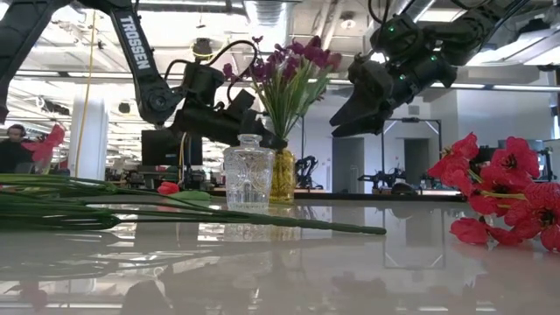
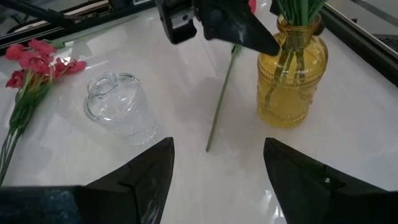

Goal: Sort flowers into vase by color
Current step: Put the right red flowers into the transparent vase

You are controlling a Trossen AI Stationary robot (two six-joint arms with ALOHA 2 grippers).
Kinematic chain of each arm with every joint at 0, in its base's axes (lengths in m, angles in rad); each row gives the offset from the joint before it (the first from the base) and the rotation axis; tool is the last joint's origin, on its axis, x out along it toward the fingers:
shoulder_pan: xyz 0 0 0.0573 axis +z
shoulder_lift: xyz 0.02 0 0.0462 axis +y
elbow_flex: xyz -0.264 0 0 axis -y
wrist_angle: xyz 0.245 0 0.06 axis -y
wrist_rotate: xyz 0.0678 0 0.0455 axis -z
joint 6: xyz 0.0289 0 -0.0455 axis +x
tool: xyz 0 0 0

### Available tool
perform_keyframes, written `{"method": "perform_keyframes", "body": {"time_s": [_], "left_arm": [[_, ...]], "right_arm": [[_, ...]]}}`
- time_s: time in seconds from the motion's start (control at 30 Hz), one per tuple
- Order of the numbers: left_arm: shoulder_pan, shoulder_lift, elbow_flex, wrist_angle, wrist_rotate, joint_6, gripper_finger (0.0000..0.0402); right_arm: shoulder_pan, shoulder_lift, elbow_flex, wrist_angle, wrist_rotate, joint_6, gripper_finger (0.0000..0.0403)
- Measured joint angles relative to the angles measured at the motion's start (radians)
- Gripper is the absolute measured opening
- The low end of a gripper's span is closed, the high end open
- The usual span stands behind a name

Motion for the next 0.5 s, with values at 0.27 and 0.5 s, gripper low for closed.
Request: {"method": "perform_keyframes", "body": {"time_s": [0.27,0.5], "left_arm": [[0.001,-0.136,-0.001,-0.250,0.016,0.088,0.0213],[0.010,-0.333,-0.001,-0.546,-0.052,0.229,0.0213]], "right_arm": [[-0.011,0.000,0.000,-0.001,0.000,-0.004,0.0276],[-0.018,0.000,0.000,-0.001,-0.001,-0.003,0.0276]]}}
